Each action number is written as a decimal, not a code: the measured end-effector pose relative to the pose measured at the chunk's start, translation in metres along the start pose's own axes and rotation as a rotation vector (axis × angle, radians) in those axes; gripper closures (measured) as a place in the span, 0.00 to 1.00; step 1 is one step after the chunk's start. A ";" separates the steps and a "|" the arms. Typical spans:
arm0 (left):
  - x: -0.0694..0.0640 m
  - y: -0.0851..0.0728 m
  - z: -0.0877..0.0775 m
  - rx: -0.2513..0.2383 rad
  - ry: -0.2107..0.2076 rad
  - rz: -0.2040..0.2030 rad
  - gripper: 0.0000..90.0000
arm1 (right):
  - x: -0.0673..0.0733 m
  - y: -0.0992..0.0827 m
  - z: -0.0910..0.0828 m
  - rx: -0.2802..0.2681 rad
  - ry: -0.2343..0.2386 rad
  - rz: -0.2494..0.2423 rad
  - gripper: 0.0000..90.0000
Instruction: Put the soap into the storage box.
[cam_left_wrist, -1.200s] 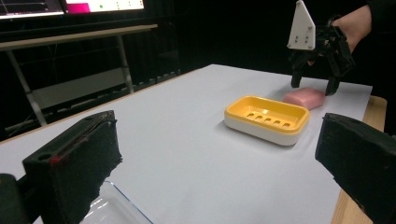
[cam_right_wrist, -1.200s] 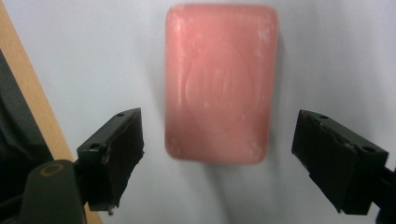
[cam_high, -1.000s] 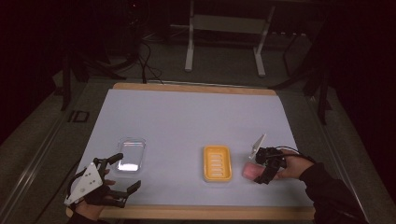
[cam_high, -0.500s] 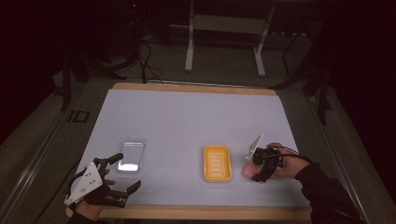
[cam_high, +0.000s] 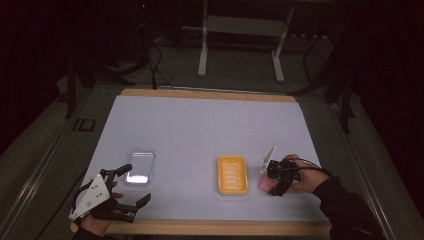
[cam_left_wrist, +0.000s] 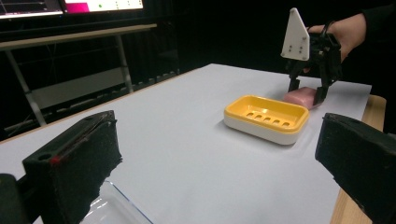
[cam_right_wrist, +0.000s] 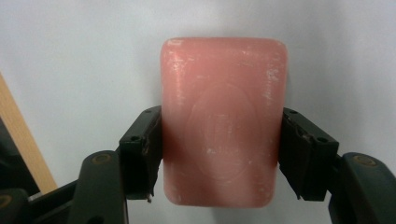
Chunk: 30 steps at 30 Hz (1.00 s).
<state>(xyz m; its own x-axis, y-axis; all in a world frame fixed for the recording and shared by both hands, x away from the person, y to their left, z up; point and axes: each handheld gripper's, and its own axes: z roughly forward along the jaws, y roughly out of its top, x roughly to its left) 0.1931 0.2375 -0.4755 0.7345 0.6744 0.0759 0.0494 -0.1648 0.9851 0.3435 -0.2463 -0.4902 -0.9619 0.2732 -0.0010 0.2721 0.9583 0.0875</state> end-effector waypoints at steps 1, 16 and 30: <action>0.000 0.000 0.000 0.000 0.000 0.000 0.00 | 0.000 0.000 0.001 -0.006 -0.005 0.000 0.41; 0.000 0.000 0.000 0.001 0.001 0.002 0.00 | 0.000 0.001 0.001 0.006 -0.020 0.189 0.42; -0.001 0.000 0.000 -0.001 -0.003 0.000 0.00 | 0.011 0.005 0.000 0.042 -0.076 0.549 0.42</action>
<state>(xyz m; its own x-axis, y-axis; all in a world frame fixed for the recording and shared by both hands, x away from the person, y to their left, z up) 0.1925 0.2371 -0.4754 0.7366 0.6721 0.0751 0.0492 -0.1640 0.9852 0.3343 -0.2383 -0.4895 -0.6742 0.7375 -0.0389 0.7354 0.6753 0.0557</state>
